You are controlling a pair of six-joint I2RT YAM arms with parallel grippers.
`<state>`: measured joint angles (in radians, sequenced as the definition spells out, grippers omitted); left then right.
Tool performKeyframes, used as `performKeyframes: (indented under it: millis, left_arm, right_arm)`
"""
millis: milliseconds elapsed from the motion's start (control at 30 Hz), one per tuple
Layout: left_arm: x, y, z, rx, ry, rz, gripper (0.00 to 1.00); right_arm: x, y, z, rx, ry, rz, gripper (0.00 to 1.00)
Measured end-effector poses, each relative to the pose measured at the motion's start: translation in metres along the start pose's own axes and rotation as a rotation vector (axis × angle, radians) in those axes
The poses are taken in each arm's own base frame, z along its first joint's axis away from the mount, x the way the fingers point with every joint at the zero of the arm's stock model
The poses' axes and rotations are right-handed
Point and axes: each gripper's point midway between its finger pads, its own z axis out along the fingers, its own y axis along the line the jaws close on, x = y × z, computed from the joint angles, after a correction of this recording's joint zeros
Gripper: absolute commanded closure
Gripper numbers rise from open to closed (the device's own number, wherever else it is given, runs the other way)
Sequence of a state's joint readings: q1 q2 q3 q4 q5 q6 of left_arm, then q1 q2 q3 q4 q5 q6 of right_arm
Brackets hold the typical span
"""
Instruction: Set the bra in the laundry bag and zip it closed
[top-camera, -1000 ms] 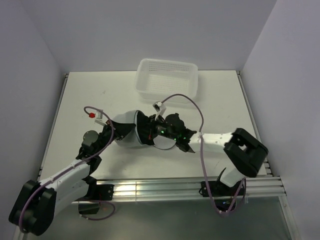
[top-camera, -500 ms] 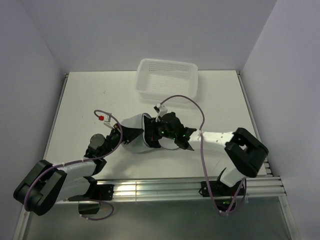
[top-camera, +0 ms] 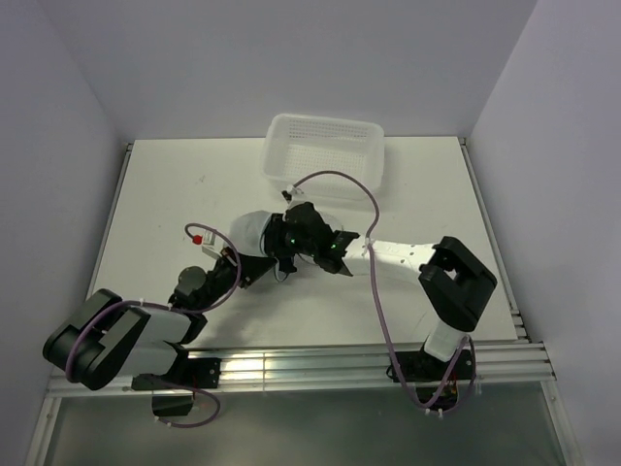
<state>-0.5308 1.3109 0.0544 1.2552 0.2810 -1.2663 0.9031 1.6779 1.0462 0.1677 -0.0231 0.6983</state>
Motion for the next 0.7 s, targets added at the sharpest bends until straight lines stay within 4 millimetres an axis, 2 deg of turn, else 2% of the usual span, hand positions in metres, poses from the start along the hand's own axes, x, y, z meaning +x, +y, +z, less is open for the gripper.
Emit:
performKeyframes:
  millis: [33, 67, 133, 233, 367, 500, 633, 700]
  left_arm:
    - [-0.001, -0.001, 0.0, 0.001, -0.007, -0.002, 1.0]
    - [-0.002, -0.001, 0.0, 0.003, -0.012, -0.003, 1.0]
    - [-0.004, -0.003, -0.002, 0.006, -0.022, -0.003, 1.0]
    - [-0.007, -0.008, -0.005, 0.019, -0.041, 0.005, 1.0]
    - [-0.016, -0.02, -0.011, 0.031, -0.089, 0.023, 1.0]
    - [-0.026, -0.031, -0.019, 0.035, -0.144, 0.049, 1.0]
    - [-0.036, -0.032, -0.024, 0.02, -0.2, 0.068, 1.0]
    - [-0.037, -0.026, -0.024, -0.004, -0.207, 0.066, 1.0]
  right_arm:
    - [0.004, -0.001, 0.003, 0.01, 0.0, 0.02, 0.46]
    - [0.007, -0.003, 0.006, 0.016, 0.0, 0.039, 0.38]
    - [0.014, -0.011, 0.012, 0.043, -0.002, 0.069, 0.24]
    - [0.014, -0.018, 0.015, 0.066, -0.011, 0.093, 0.11]
    - [0.004, -0.018, 0.009, 0.075, -0.035, 0.081, 0.03]
    - [-0.01, -0.021, -0.006, 0.09, -0.052, 0.037, 0.01]
    - [-0.018, -0.036, -0.014, 0.125, -0.046, 0.014, 0.01]
    - [-0.02, -0.045, -0.017, 0.138, -0.04, 0.017, 0.01]
